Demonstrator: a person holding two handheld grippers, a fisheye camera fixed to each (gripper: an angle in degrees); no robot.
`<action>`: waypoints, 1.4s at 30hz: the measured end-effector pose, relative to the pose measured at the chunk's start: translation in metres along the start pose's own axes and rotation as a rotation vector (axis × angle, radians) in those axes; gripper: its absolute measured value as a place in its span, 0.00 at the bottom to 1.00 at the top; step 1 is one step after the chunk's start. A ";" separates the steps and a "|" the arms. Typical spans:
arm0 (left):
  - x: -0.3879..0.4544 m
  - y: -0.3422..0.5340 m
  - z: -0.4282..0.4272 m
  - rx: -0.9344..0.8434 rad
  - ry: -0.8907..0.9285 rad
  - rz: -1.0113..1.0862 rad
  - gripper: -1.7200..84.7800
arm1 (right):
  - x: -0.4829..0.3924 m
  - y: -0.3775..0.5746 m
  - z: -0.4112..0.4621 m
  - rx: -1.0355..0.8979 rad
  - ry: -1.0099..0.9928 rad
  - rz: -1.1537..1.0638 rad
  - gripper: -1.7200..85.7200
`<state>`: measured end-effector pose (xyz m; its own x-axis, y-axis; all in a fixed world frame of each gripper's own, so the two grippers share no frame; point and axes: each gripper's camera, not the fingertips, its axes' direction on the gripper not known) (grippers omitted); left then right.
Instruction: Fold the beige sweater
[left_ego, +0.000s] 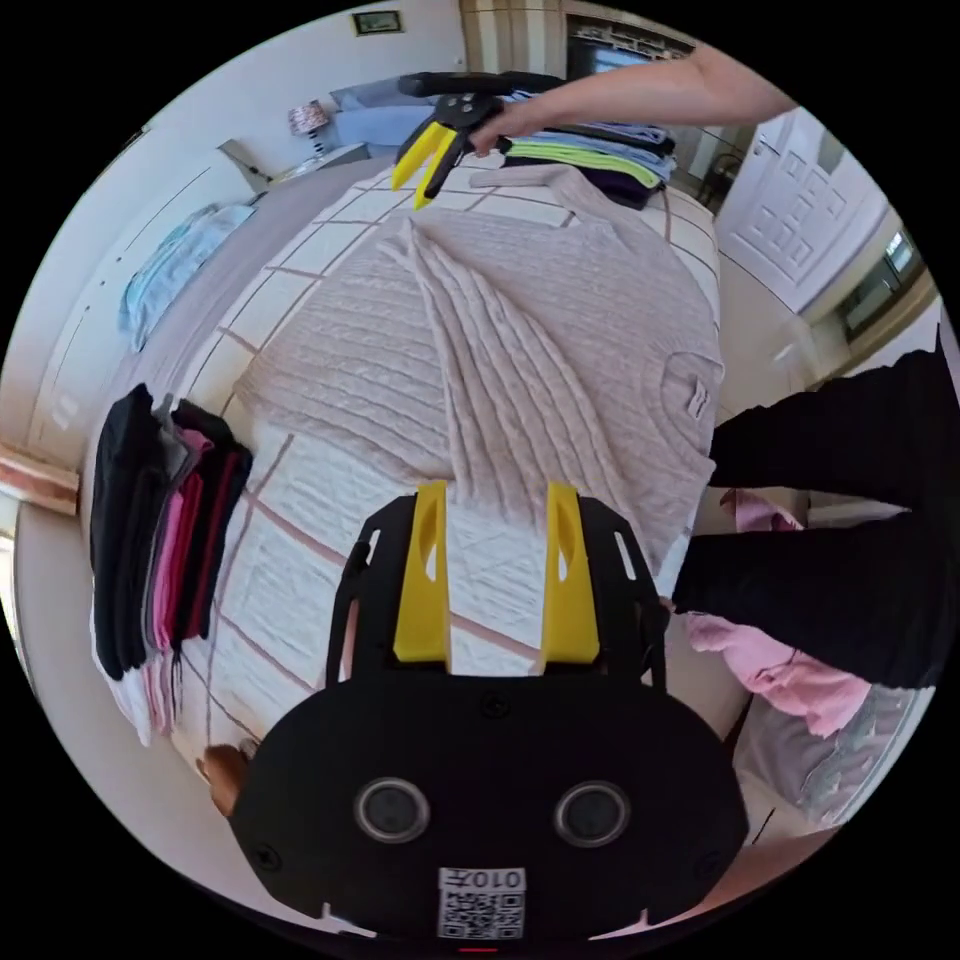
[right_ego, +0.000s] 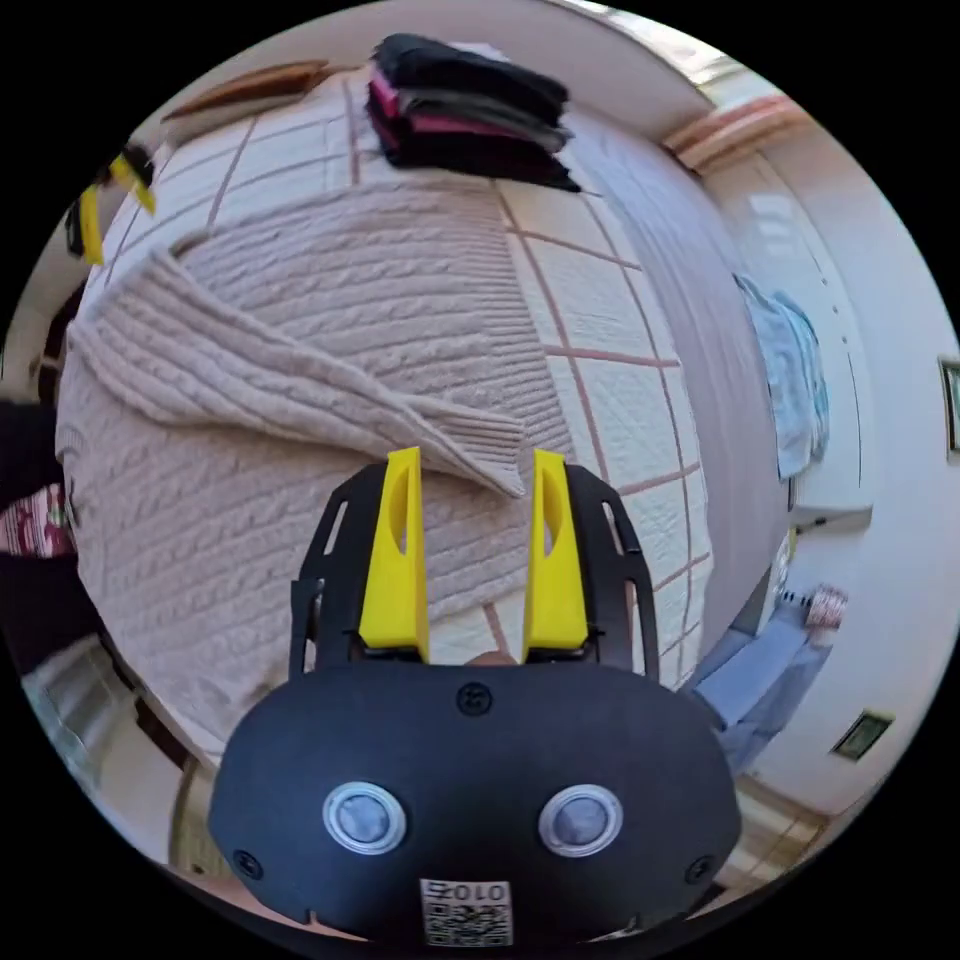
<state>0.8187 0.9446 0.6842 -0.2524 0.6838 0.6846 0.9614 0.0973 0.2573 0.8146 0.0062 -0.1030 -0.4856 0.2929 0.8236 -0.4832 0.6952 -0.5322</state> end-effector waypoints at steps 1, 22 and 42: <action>-0.016 -0.008 0.010 -0.014 0.036 0.073 0.17 | -0.003 -0.015 0.009 -0.067 0.021 -0.142 0.18; -0.105 0.008 0.065 -0.145 0.417 0.213 0.16 | 0.067 -0.125 -0.041 -0.663 -0.534 -0.477 0.05; -0.057 0.069 -0.002 0.112 0.261 -0.388 0.16 | 0.008 -0.015 -0.002 -0.015 -0.364 0.398 0.11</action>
<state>0.8990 0.9110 0.6638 -0.6003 0.3787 0.7044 0.7930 0.3964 0.4627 0.8197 -0.0008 -0.0876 -0.8513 0.2909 0.4366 -0.2016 0.5869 -0.7842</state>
